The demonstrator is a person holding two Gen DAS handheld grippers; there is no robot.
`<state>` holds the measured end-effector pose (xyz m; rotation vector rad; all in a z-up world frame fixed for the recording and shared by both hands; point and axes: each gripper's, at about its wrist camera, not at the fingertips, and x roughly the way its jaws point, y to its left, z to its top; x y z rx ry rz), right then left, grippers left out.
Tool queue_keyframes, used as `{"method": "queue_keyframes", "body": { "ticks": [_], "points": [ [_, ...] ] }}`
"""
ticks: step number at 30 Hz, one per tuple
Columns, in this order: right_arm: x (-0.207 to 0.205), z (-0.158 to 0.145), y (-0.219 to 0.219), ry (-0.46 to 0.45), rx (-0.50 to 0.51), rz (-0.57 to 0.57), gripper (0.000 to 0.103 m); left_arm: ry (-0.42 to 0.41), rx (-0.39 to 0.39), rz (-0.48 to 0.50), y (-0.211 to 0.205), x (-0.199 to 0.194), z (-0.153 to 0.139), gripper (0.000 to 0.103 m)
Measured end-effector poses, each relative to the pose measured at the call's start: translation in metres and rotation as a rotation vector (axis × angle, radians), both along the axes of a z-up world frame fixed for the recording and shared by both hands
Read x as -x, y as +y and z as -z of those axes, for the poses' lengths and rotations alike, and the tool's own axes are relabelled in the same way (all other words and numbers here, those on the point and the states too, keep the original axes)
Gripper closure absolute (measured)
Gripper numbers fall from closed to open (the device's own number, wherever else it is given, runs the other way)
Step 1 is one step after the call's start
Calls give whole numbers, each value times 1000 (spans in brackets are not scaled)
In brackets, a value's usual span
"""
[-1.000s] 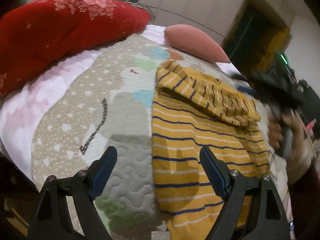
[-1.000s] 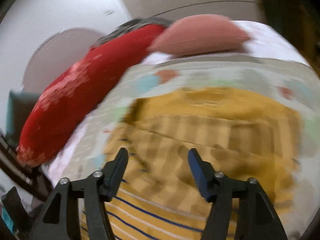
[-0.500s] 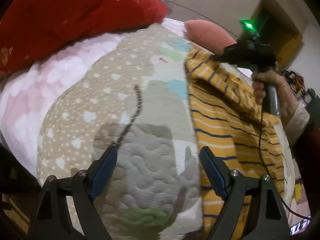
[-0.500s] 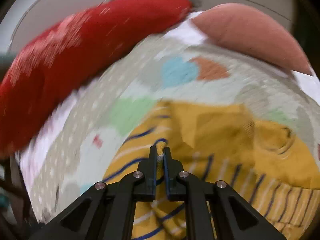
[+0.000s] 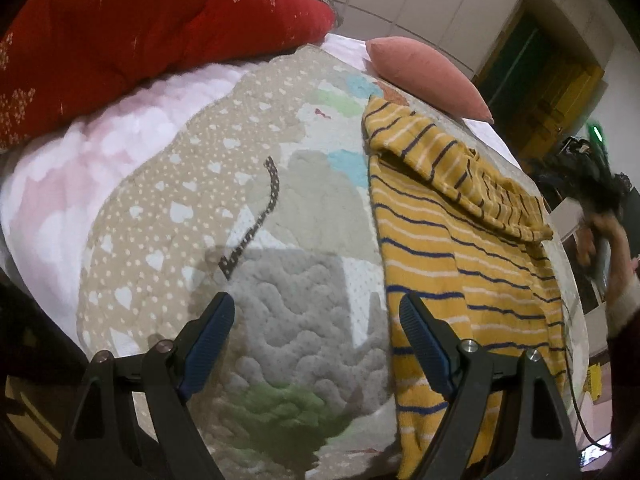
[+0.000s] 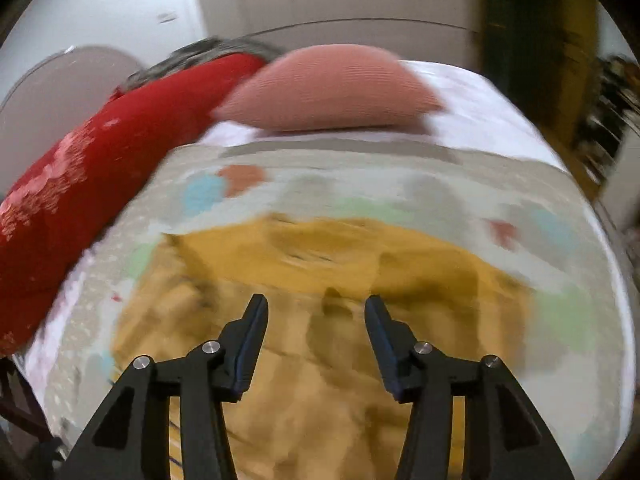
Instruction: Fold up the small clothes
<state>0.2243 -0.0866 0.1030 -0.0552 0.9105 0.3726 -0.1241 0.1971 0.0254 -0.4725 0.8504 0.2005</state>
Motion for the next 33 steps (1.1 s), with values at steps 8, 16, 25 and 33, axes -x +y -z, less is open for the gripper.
{"method": "queue_keyframes", "body": {
  "ticks": [8, 16, 25, 33],
  "points": [
    [34, 37, -107, 72, -96, 114, 41, 20, -29, 74, -43, -1, -8, 19],
    [42, 55, -79, 66, -19, 23, 94, 19, -85, 96, -63, 0, -20, 19],
    [5, 35, -110, -1, 47, 206, 92, 35, -83, 84, -61, -7, -16, 19],
    [52, 32, -135, 8, -18, 234, 51, 36, -64, 94, -61, -6, -11, 19]
  ]
}}
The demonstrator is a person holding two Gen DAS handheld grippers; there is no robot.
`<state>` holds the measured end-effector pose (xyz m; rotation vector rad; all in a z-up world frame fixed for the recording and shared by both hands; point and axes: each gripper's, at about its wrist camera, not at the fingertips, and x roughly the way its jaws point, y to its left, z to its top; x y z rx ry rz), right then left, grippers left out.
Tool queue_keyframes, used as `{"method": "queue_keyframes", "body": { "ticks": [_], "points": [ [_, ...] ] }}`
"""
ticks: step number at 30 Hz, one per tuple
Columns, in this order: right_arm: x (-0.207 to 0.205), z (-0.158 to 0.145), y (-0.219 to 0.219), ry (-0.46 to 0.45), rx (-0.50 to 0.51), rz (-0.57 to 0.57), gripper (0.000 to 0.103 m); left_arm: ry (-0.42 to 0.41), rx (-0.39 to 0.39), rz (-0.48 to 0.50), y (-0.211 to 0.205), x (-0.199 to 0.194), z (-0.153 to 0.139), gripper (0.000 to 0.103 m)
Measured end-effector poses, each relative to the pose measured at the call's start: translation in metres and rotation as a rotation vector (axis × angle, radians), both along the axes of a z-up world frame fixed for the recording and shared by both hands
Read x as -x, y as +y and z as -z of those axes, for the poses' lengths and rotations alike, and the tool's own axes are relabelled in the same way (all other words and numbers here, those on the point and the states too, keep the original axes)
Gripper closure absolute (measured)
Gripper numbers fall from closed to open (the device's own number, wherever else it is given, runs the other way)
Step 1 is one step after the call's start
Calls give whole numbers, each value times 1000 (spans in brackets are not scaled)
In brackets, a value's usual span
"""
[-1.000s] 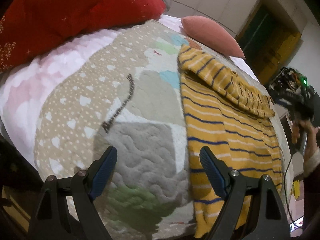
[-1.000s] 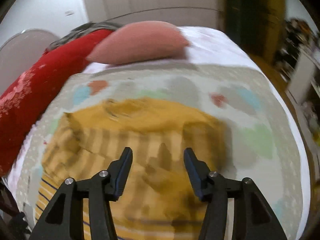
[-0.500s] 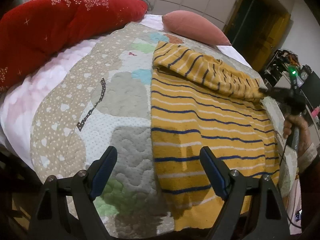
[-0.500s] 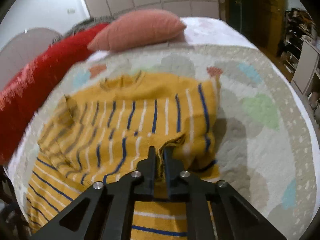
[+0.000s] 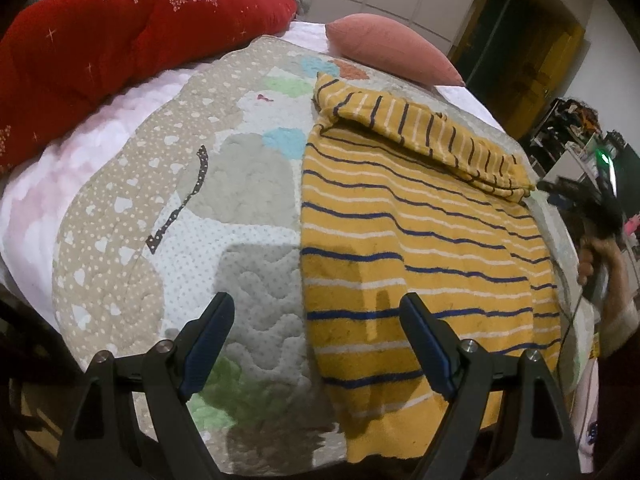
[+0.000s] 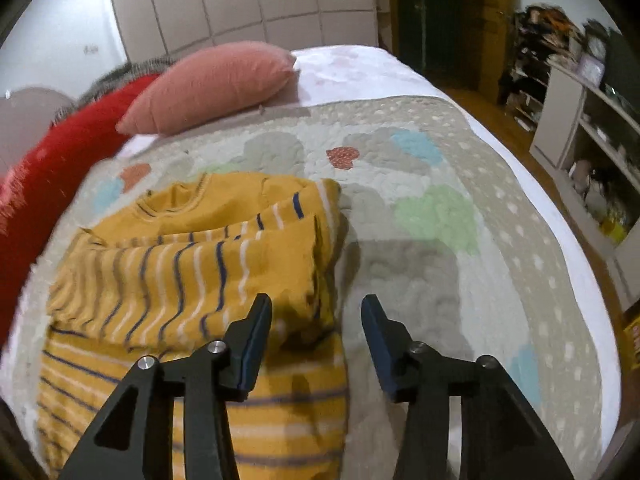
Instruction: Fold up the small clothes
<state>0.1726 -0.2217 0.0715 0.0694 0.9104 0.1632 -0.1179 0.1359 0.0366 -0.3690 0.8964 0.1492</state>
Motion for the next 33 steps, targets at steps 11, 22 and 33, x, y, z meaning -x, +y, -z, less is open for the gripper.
{"method": "queue_keyframes", "body": {
  "ticks": [11, 22, 33],
  "points": [
    [123, 21, -33, 12, -164, 64, 42, 22, 24, 77, -35, -5, 11, 19],
    [173, 53, -58, 49, -247, 129, 35, 66, -38, 71, -42, -3, 29, 19],
    [184, 60, -60, 42, -292, 141, 29, 96, 35, 41, -40, 4, 37, 18]
  ]
}}
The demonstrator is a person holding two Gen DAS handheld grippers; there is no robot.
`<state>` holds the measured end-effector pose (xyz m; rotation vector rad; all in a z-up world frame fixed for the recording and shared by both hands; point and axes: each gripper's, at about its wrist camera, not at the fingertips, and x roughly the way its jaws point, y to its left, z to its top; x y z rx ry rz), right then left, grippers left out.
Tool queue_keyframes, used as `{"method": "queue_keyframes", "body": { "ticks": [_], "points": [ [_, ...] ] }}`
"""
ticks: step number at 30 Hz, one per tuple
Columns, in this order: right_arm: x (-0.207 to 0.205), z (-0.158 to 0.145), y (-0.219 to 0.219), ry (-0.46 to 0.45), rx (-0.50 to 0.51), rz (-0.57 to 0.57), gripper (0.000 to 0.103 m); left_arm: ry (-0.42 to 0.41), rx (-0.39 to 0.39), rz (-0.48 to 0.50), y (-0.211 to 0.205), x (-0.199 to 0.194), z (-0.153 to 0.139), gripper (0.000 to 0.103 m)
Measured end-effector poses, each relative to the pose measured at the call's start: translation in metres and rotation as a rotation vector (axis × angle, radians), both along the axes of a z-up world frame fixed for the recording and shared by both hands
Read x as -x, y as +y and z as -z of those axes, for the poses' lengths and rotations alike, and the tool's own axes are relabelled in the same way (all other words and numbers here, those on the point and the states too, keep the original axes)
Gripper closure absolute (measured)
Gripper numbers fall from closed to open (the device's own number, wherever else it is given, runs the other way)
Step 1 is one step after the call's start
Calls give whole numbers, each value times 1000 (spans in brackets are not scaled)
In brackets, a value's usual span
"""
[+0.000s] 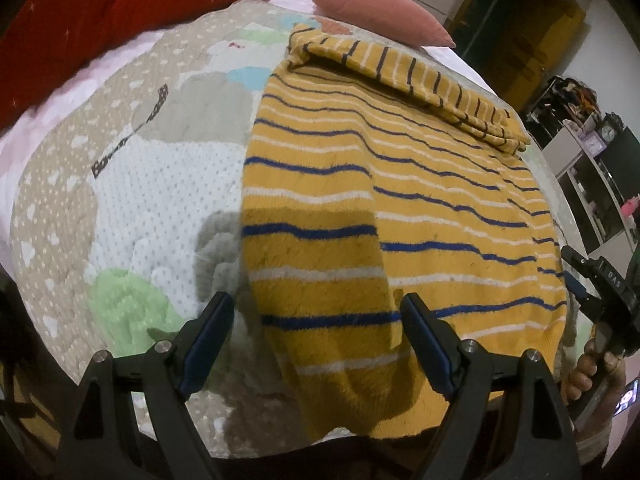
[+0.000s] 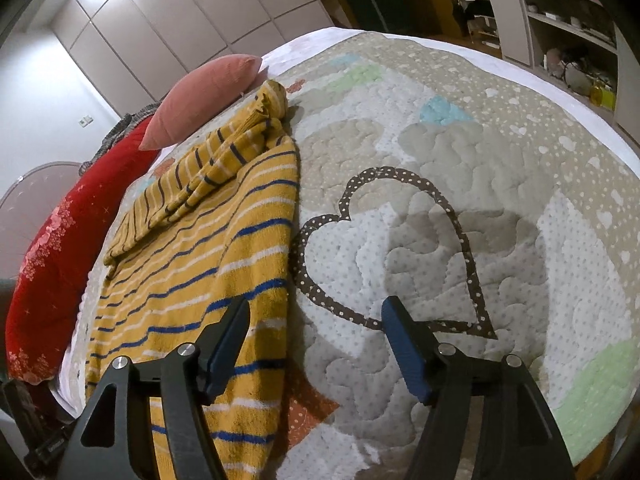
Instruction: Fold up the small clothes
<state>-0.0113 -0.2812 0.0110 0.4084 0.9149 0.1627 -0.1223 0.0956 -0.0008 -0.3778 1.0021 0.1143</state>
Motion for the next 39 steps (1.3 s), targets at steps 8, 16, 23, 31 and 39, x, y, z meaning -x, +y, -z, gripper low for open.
{"method": "queue_keyframes", "body": {
  "ticks": [8, 16, 23, 31, 39],
  "points": [
    [0, 1, 8, -11, 36, -7, 24, 10, 5, -2, -2, 2, 6, 13],
    [0, 2, 14, -17, 66, -9, 20, 13, 21, -9, 1, 4, 8, 13],
    [1, 3, 21, -31, 100, -17, 15, 19, -3, -1, -2, 3, 11, 10],
    [1, 4, 25, -36, 126, -26, 12, 26, -6, 3, -3, 4, 14, 8],
    [0, 4, 26, -39, 139, -28, 11, 44, -5, 8, -6, 2, 18, 3]
  ]
}}
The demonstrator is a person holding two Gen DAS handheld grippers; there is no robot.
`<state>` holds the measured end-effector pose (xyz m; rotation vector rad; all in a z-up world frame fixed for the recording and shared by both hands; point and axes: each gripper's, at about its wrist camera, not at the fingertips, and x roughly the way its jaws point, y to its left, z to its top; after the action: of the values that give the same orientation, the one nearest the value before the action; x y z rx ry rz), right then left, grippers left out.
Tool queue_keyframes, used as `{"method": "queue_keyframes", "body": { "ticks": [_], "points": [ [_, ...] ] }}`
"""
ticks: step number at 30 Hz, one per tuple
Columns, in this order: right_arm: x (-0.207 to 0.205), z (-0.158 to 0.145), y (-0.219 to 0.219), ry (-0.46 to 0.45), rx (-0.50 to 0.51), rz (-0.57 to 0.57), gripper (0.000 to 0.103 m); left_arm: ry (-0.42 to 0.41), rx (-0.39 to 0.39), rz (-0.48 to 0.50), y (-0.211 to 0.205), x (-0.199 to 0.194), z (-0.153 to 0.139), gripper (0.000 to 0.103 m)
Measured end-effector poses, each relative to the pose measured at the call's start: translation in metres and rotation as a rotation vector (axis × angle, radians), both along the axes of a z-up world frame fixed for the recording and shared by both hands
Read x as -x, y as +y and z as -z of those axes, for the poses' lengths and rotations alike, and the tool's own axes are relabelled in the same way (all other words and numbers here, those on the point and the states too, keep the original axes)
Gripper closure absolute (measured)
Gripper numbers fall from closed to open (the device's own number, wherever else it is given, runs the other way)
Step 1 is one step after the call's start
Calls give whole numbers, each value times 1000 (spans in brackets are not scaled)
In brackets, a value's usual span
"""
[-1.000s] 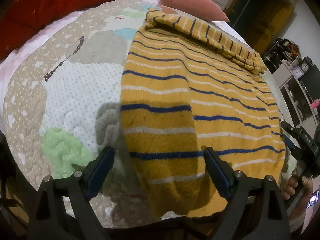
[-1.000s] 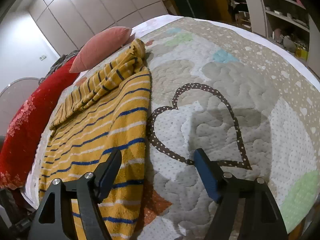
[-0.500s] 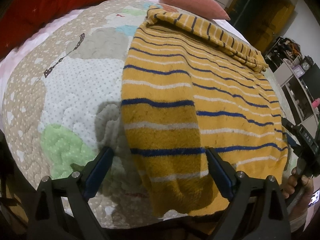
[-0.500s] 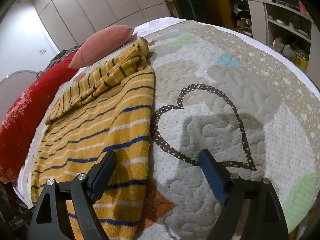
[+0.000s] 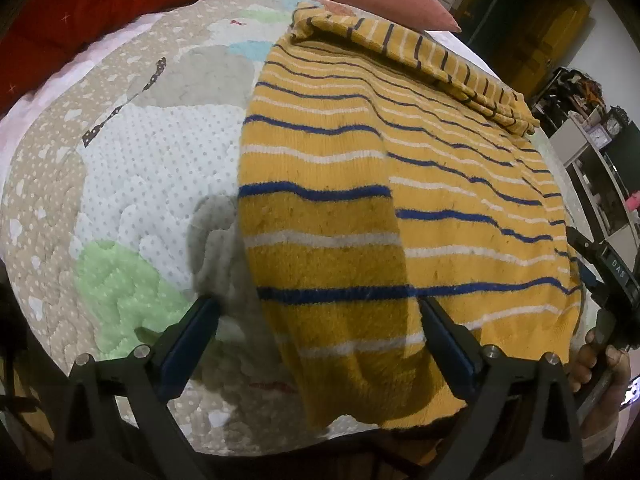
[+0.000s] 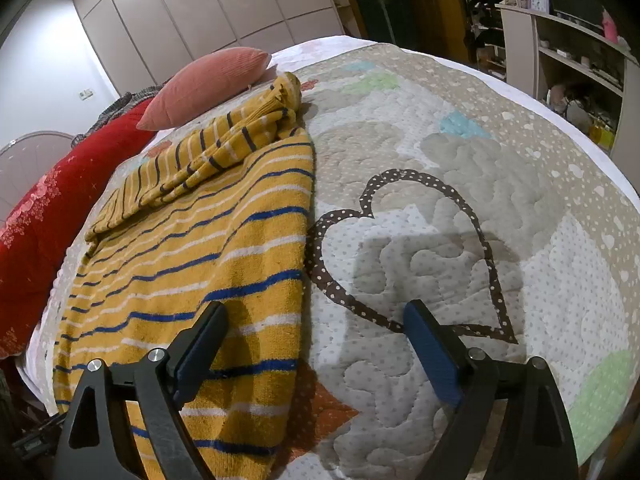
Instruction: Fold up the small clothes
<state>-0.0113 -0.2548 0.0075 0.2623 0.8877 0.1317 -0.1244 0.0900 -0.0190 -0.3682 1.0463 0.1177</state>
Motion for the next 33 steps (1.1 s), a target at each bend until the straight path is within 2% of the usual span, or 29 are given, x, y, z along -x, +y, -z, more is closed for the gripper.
{"method": "queue_keyframes", "body": {
  "ticks": [33],
  "points": [
    [0, 2, 4, -14, 38, -9, 8, 26, 52, -33, 7, 4, 7, 0]
  ]
}}
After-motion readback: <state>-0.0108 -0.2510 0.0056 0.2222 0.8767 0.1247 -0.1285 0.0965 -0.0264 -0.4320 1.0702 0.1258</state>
